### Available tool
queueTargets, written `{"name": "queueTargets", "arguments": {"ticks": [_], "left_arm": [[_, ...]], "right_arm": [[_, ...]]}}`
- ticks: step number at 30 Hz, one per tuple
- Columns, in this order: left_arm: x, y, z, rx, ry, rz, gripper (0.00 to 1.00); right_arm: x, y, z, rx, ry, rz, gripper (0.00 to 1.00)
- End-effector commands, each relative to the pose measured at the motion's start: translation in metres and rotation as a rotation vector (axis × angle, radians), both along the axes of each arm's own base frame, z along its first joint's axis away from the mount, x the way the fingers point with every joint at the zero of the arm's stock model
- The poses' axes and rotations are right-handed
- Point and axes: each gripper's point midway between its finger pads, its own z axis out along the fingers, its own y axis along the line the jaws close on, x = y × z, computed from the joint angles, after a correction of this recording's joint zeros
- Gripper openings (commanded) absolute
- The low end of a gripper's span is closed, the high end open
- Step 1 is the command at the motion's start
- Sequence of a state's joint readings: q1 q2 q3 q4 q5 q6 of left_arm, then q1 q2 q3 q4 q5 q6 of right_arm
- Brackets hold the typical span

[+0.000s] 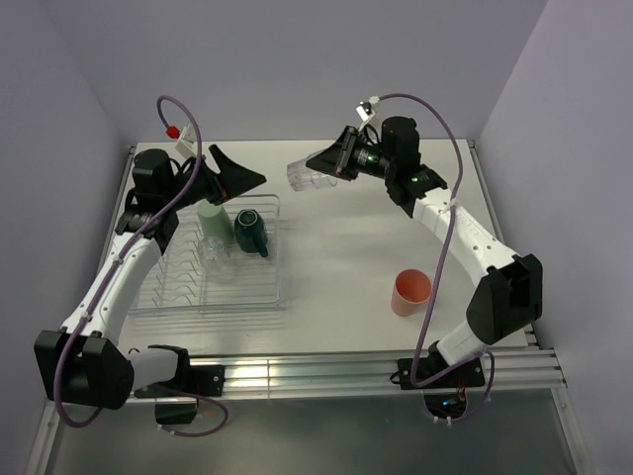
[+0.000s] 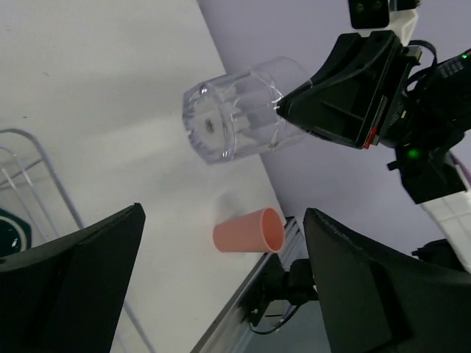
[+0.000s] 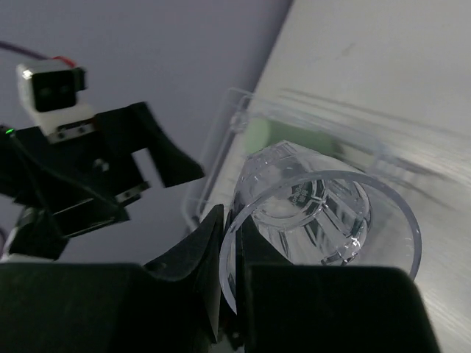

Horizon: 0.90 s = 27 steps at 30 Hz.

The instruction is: Load the cups into the dish rack

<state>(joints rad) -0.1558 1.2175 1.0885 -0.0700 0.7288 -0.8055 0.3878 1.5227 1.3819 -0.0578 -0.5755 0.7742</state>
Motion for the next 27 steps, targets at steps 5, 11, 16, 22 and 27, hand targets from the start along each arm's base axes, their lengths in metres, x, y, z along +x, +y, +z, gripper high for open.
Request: {"name": "queueTargets", "arguments": {"ticks": [5,11,16,22,27], "left_arm": [[-0.003,-0.011,0.015,-0.084,-0.061,-0.063,0.99],[-0.002,-0.013,0.011,-0.08,-0.058,-0.059,0.99],[-0.006,-0.017,0.015,-0.104,-0.079,-0.086,0.99],[-0.008,-0.023,0.013,-0.114,-0.082,-0.102,0.99],[-0.01,-0.025,0.011,-0.124,-0.083,-0.105,0.99]], "right_arm": [[-0.045,0.048,0.077,0.271,-0.121,0.297,0.0],[-0.058,0.063,0.085,0.338,-0.104,0.373,0.0],[-0.063,0.073,0.085,0.378,-0.08,0.419,0.0],[-0.072,0.083,0.09,0.445,-0.057,0.488,0.0],[-0.077,0.09,0.087,0.45,-0.042,0.507,0.0]]}}
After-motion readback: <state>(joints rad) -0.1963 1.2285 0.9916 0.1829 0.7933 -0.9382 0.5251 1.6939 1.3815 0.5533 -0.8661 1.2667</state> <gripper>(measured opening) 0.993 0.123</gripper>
